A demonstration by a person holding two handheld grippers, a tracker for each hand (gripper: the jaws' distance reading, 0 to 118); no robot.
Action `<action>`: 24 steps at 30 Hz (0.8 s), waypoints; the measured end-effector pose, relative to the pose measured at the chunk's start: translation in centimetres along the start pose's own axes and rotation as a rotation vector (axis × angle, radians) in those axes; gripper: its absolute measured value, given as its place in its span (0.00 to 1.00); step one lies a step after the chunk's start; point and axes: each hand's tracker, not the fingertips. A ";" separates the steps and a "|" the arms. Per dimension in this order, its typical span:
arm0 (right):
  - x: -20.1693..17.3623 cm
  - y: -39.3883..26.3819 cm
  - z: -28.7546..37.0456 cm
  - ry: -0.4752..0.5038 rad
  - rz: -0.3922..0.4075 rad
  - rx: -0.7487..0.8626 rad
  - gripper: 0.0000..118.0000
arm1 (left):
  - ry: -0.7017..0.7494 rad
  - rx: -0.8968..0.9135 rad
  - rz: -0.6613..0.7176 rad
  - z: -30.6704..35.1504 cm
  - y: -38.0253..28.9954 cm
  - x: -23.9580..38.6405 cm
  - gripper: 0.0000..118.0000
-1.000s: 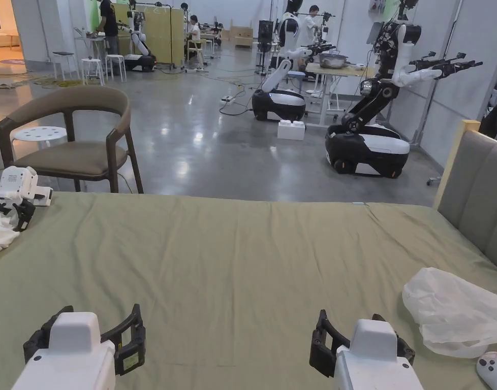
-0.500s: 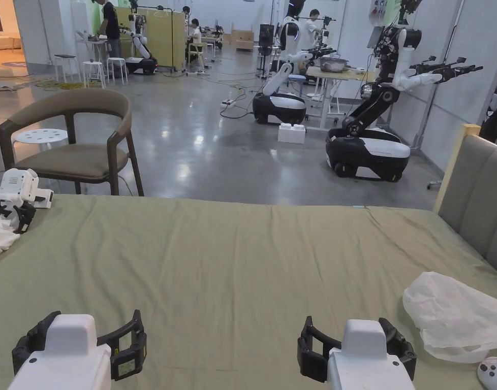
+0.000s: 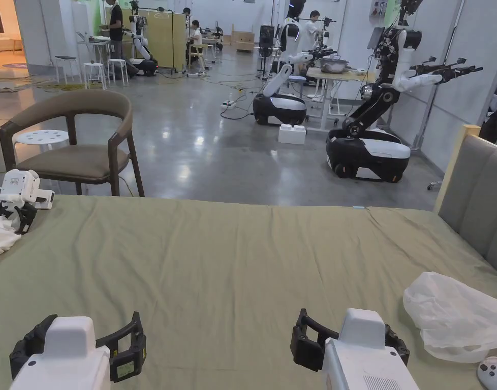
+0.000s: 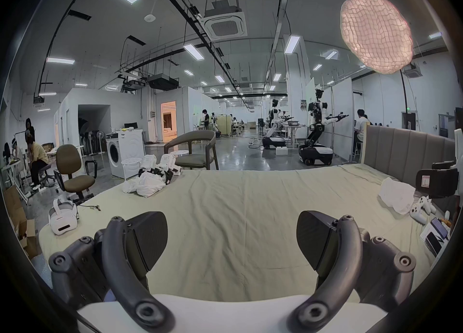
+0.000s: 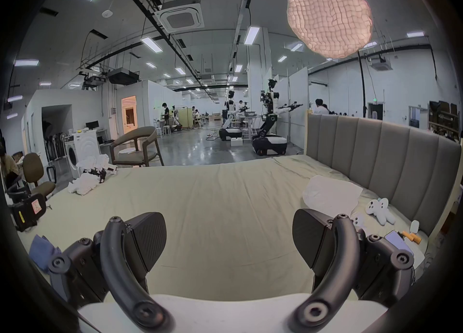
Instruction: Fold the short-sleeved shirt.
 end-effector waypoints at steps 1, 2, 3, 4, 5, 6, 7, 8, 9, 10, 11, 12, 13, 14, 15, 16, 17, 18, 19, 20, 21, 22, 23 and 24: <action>0.0 0.1 -0.1 0.003 -0.013 -0.009 0.88 | -0.001 0.003 0.002 -0.1 0.0 0.0 0.89; 0.1 0.2 -0.1 0.003 -0.023 -0.017 0.88 | 0.000 0.010 0.005 -0.1 0.0 -0.1 0.89; 0.1 0.3 -0.2 0.001 -0.028 -0.023 0.88 | 0.001 0.020 0.010 -0.1 0.0 -0.1 0.89; 0.1 0.3 -0.2 -0.001 -0.032 -0.028 0.88 | 0.001 0.026 0.013 -0.1 0.0 -0.2 0.89; 0.1 0.4 -0.3 -0.002 -0.038 -0.036 0.88 | 0.001 0.032 0.015 -0.2 0.0 -0.2 0.89; 0.2 0.5 -0.3 -0.006 -0.041 -0.039 0.88 | 0.001 0.037 0.020 -0.2 0.1 -0.3 0.89; 0.2 0.5 -0.3 -0.013 -0.047 -0.042 0.88 | 0.002 0.040 0.025 -0.2 0.1 -0.3 0.89; 0.2 0.6 -0.4 -0.017 -0.054 -0.048 0.88 | 0.002 0.043 0.031 -0.3 0.1 -0.4 0.89; 0.3 0.7 -0.4 -0.020 -0.063 -0.054 0.89 | 0.002 0.045 0.035 -0.4 0.1 -0.5 0.89; 0.4 0.9 -0.4 -0.020 -0.076 -0.059 0.89 | 0.006 0.049 0.037 -0.4 0.1 -0.5 0.89; 0.5 1.0 -0.4 -0.013 -0.095 -0.070 0.89 | 0.010 0.054 0.041 -0.4 0.1 -0.5 0.89; 0.6 1.1 -0.5 -0.007 -0.114 -0.084 0.89 | 0.011 0.057 0.045 -0.5 0.1 -0.6 0.89; 0.7 1.2 -0.5 -0.005 -0.128 -0.096 0.89 | 0.013 0.061 0.048 -0.5 0.1 -0.6 0.90; 0.8 1.3 -0.6 -0.003 -0.133 -0.100 0.89 | 0.014 0.065 0.050 -0.5 0.1 -0.6 0.90; 0.8 1.3 -0.7 -0.007 -0.134 -0.102 0.89 | 0.015 0.064 0.051 -0.5 0.2 -0.6 0.90; 0.7 1.3 -0.8 -0.013 -0.134 -0.104 0.89 | 0.015 0.066 0.051 -0.6 0.2 -0.7 0.90; 0.7 1.3 -0.9 -0.021 -0.127 -0.107 0.89 | 0.014 0.065 0.048 -0.6 0.2 -0.7 0.90; 0.6 1.4 -1.0 -0.030 -0.117 -0.111 0.89 | 0.013 0.064 0.045 -0.6 0.2 -0.7 0.90; 0.4 1.4 -1.1 -0.043 -0.113 -0.118 0.89 | 0.013 0.066 0.043 -0.7 0.2 -0.7 0.90; 0.3 1.4 -1.2 -0.053 -0.103 -0.127 0.89 | 0.012 0.070 0.038 -0.7 0.2 -0.7 0.90; 0.3 1.3 -1.4 -0.063 -0.097 -0.131 0.89 | 0.012 0.071 0.031 -0.7 0.2 -0.7 0.90; 0.2 1.3 -1.5 -0.065 -0.093 -0.130 0.89 | 0.012 0.073 0.025 -0.7 0.2 -0.7 0.90; 0.2 1.2 -1.4 -0.065 -0.089 -0.130 0.89 | 0.009 0.075 0.020 -0.7 0.2 -0.7 0.90; 0.2 1.2 -1.4 -0.064 -0.089 -0.130 0.89 | 0.007 0.077 0.017 -0.7 0.2 -0.7 0.90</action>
